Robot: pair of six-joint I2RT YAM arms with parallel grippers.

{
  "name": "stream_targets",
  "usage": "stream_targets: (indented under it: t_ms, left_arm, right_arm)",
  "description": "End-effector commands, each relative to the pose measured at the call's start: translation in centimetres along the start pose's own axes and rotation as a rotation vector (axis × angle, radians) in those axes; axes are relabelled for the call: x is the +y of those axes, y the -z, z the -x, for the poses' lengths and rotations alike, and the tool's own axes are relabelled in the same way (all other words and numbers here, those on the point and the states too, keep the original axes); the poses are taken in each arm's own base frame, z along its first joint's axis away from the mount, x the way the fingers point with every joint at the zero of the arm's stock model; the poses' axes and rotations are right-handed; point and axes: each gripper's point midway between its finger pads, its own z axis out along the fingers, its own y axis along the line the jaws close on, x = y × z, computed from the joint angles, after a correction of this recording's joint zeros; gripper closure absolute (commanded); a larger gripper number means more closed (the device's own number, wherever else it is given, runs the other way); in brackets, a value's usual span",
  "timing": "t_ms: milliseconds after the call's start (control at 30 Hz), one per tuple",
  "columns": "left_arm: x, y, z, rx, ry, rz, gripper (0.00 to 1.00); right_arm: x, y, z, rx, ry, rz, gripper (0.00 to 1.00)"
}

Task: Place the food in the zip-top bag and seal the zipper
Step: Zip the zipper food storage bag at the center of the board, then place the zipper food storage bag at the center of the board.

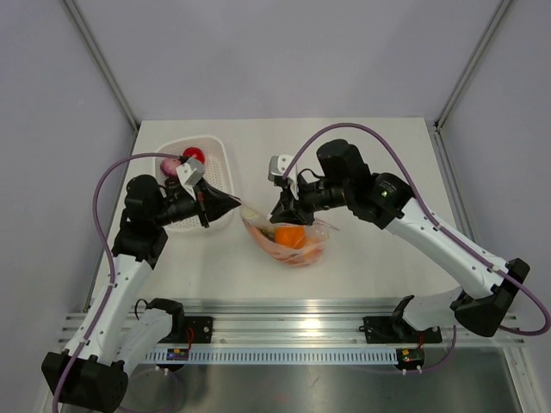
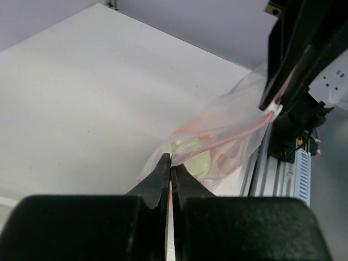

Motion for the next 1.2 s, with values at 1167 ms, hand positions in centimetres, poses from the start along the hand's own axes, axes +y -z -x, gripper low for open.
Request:
stream_targets:
  t_ms: [1167]
  left_arm:
    - [7.0,-1.1,5.7,-0.187,0.121,0.205,1.00]
  right_arm:
    - [-3.1,9.8,-6.4,0.010,-0.127,-0.643,1.00]
